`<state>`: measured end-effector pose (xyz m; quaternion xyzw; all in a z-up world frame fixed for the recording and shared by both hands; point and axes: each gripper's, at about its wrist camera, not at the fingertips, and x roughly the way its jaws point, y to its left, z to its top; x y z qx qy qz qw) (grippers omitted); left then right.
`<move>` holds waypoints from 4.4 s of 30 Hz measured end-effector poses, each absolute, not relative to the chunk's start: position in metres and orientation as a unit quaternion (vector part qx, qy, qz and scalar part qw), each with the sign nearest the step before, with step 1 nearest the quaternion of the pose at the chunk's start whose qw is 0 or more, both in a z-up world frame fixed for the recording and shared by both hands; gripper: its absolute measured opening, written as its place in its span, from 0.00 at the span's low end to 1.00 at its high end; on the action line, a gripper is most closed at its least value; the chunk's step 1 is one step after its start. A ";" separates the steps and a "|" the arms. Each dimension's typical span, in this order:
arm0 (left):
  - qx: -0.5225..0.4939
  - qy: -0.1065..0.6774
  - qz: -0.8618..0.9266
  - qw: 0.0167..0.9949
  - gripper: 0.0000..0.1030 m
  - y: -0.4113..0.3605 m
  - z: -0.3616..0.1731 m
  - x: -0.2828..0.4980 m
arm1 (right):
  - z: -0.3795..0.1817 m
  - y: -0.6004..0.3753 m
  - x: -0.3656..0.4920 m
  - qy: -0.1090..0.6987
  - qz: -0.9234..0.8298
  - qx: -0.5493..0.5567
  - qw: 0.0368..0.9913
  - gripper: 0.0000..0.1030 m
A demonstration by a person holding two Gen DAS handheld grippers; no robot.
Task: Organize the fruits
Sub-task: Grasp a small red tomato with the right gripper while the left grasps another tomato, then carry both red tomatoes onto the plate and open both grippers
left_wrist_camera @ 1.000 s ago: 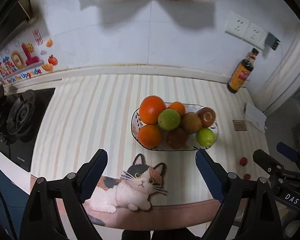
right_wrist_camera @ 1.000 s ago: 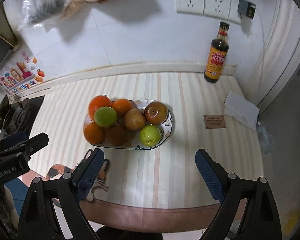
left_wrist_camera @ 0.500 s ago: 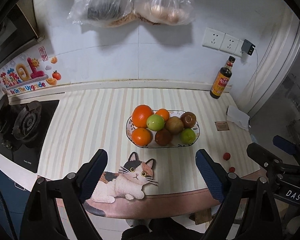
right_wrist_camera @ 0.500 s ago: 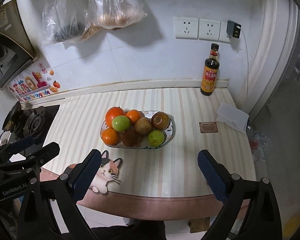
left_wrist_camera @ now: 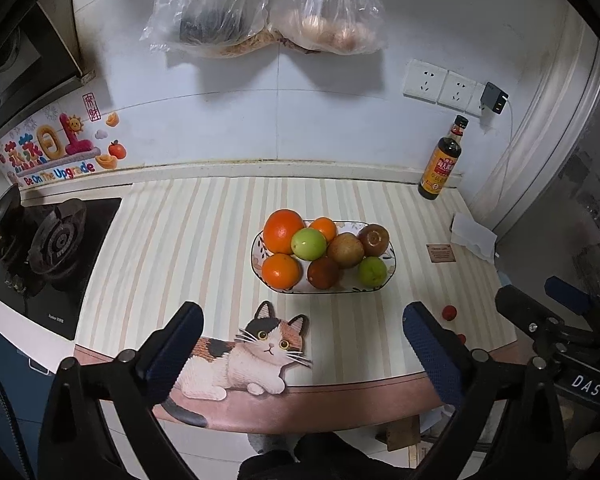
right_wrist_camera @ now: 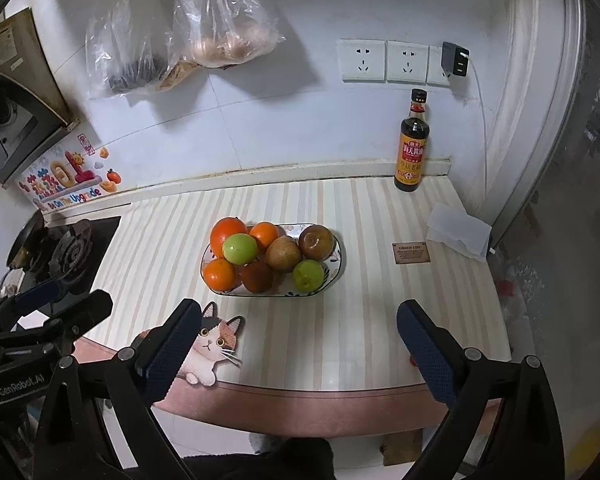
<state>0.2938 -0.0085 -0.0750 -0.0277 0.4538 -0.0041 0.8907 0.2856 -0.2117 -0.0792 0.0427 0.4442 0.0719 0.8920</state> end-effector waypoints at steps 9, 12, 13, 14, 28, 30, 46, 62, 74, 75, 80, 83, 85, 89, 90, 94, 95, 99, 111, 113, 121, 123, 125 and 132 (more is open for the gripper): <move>0.016 0.469 0.005 0.883 0.99 -0.037 -0.110 0.329 | -0.127 -0.267 0.310 0.474 0.022 0.099 0.875 0.97; 0.057 0.484 0.004 0.873 0.99 -0.060 -0.134 0.348 | -0.162 -0.300 0.319 0.491 -0.019 0.116 0.863 0.97; 0.065 0.488 0.002 0.870 0.99 -0.066 -0.140 0.353 | -0.174 -0.309 0.322 0.497 -0.029 0.123 0.858 0.97; 0.075 0.495 -0.003 0.865 0.99 -0.074 -0.149 0.360 | -0.192 -0.322 0.324 0.507 -0.041 0.134 0.850 0.97; 0.189 0.580 -0.097 0.787 0.99 -0.211 -0.257 0.422 | -0.359 -0.382 0.337 0.591 -0.083 0.209 0.775 0.47; 0.190 0.594 -0.106 0.775 0.99 -0.223 -0.270 0.428 | -0.368 -0.381 0.339 0.595 -0.080 0.202 0.774 0.36; 0.143 0.674 -0.236 0.686 0.69 -0.320 -0.343 0.447 | -0.355 -0.443 0.322 0.570 -0.146 0.229 0.776 0.27; 0.130 0.657 -0.263 0.695 0.26 -0.320 -0.337 0.444 | -0.339 -0.451 0.334 0.567 -0.155 0.224 0.778 0.27; 0.037 0.626 -0.220 0.747 0.26 -0.202 -0.266 0.451 | -0.311 -0.391 0.361 0.562 -0.069 0.207 0.798 0.27; 0.028 0.624 -0.215 0.751 0.26 -0.191 -0.259 0.452 | -0.308 -0.382 0.365 0.561 -0.057 0.205 0.800 0.27; -0.021 0.609 -0.173 0.774 0.26 -0.125 -0.230 0.455 | -0.294 -0.325 0.390 0.557 0.016 0.188 0.809 0.27; -0.055 0.610 -0.147 0.777 0.26 -0.094 -0.231 0.466 | -0.292 -0.291 0.404 0.556 0.061 0.185 0.808 0.27; -0.079 0.616 -0.133 0.773 0.26 -0.077 -0.235 0.472 | -0.294 -0.276 0.414 0.558 0.084 0.199 0.802 0.27; -0.125 0.630 -0.120 0.757 0.26 -0.057 -0.249 0.480 | -0.309 -0.265 0.440 0.565 0.110 0.267 0.773 0.27; -0.133 0.633 -0.120 0.753 0.26 -0.056 -0.253 0.482 | -0.313 -0.264 0.446 0.566 0.112 0.281 0.767 0.27; -0.139 0.639 -0.120 0.747 0.27 -0.057 -0.263 0.489 | -0.323 -0.269 0.469 0.571 0.114 0.312 0.751 0.27; -0.139 0.640 -0.120 0.746 0.27 -0.061 -0.267 0.491 | -0.324 -0.270 0.475 0.571 0.114 0.313 0.750 0.27; -0.125 0.646 -0.119 0.744 0.27 -0.071 -0.277 0.497 | -0.333 -0.269 0.494 0.584 0.118 0.315 0.739 0.27; -0.088 0.646 -0.077 0.754 0.43 -0.075 -0.275 0.502 | -0.338 -0.278 0.511 0.602 0.091 0.301 0.734 0.66; -0.077 0.638 -0.071 0.763 0.67 -0.073 -0.267 0.498 | -0.330 -0.280 0.508 0.602 0.082 0.277 0.745 0.77; -0.022 0.610 -0.003 0.792 0.93 -0.047 -0.254 0.472 | -0.289 -0.260 0.480 0.585 0.041 0.084 0.805 0.93; -0.027 0.606 0.010 0.795 0.94 -0.038 -0.253 0.464 | -0.281 -0.251 0.472 0.580 0.039 0.054 0.812 0.95; -0.035 0.602 0.018 0.797 0.94 -0.030 -0.251 0.458 | -0.274 -0.246 0.462 0.576 0.039 0.039 0.816 0.95; -0.038 0.571 0.033 0.820 0.94 -0.019 -0.221 0.427 | -0.242 -0.232 0.429 0.549 0.036 0.021 0.835 0.95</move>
